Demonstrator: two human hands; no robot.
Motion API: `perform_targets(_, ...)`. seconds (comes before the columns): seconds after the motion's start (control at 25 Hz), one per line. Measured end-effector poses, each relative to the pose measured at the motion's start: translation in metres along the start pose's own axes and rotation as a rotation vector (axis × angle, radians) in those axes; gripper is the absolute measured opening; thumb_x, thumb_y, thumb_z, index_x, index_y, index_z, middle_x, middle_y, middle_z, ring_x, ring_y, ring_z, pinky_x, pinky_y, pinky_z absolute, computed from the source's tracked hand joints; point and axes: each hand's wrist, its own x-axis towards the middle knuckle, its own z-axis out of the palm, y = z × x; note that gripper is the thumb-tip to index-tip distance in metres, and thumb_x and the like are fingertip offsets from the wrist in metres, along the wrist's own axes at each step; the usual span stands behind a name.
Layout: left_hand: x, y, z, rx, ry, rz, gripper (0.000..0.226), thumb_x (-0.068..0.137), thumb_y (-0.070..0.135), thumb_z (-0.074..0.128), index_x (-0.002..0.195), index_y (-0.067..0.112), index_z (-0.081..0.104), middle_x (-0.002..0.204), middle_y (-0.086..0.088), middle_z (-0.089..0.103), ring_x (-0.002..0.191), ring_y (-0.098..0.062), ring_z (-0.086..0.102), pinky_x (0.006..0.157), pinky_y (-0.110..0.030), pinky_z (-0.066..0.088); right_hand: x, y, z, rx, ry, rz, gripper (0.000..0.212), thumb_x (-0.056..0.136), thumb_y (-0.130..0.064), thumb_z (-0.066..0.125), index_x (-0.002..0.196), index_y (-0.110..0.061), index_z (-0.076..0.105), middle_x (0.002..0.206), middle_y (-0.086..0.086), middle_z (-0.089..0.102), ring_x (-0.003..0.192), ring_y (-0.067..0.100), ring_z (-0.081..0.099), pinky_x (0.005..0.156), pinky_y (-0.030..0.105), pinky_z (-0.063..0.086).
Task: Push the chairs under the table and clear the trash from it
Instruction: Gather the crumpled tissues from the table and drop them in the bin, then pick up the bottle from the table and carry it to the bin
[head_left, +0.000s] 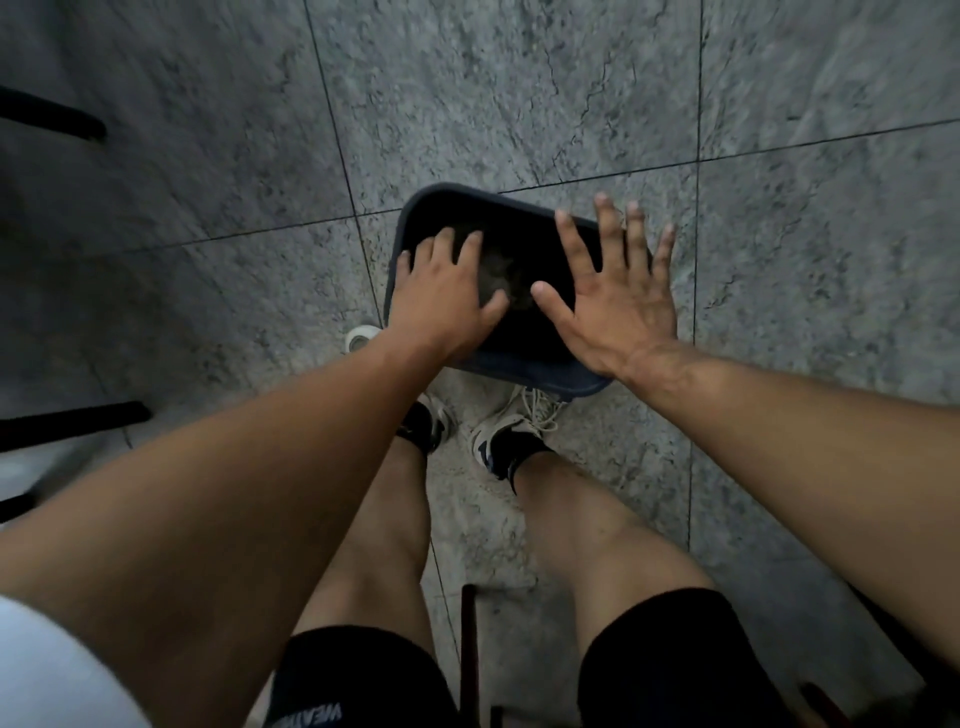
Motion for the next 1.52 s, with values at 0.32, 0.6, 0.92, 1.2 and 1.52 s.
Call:
perform_targets(0.32, -0.118, -0.027, -0.091, -0.042, 0.036, -0.116, 0.084, 0.093, 0.065, 0.043, 0.161, 0.022, 0.016, 0.165, -0.018, 0.022, 0.152, -0.037, 0.019, 0.124, -0.058, 0.011, -0.074, -0.032, -0.095, -0.069, -0.020, -0.084, 0.080, 0.097, -0.073, 0.012, 0.162, -0.032, -0.010, 0.170, 0.012, -0.016, 0.156, 0.039, -0.016, 0.122, 0.065, -0.009)
perform_targets(0.6, -0.254, -0.048, -0.186, -0.088, 0.103, -0.312, 0.083, 0.092, 0.072, 0.035, 0.161, 0.031, 0.012, 0.169, -0.014, 0.011, 0.155, -0.036, 0.011, 0.121, -0.064, 0.014, -0.162, -0.098, -0.201, -0.115, -0.037, -0.176, 0.078, 0.097, -0.073, 0.012, 0.161, -0.035, -0.012, 0.170, 0.009, -0.018, 0.156, 0.038, -0.016, 0.121, 0.065, -0.011)
perform_targets(0.92, -0.374, -0.100, -0.270, -0.169, 0.229, -0.457, 0.088, 0.089, 0.080, 0.025, 0.162, 0.037, 0.000, 0.171, -0.009, -0.008, 0.157, -0.032, -0.010, 0.119, -0.070, 0.000, -0.228, -0.215, -0.298, -0.129, 0.010, -0.304, 0.079, 0.096, -0.075, 0.009, 0.160, -0.037, -0.016, 0.168, 0.006, -0.025, 0.154, 0.036, -0.023, 0.119, 0.064, -0.018)
perform_targets(1.2, -0.436, -0.167, -0.311, -0.289, 0.365, -0.617, 0.086, 0.092, 0.079, 0.017, 0.162, 0.035, -0.005, 0.170, -0.007, -0.015, 0.156, -0.029, -0.018, 0.118, -0.069, -0.009, -0.241, -0.324, -0.347, -0.228, 0.124, -0.425, 0.090, 0.082, -0.078, -0.012, 0.160, -0.034, -0.016, 0.169, 0.007, -0.022, 0.155, 0.036, -0.022, 0.119, 0.065, -0.016)
perform_targets(1.52, -0.475, -0.255, -0.353, -0.364, 0.460, -0.755, 0.085, 0.093, 0.079, 0.013, 0.161, 0.033, -0.011, 0.169, -0.008, -0.018, 0.155, -0.031, -0.021, 0.117, -0.068, -0.014, -0.236, -0.471, -0.397, -0.219, 0.200, -0.620, 0.085, 0.088, -0.080, 0.001, 0.160, -0.037, -0.012, 0.169, 0.002, -0.023, 0.154, 0.031, -0.025, 0.118, 0.061, -0.023)
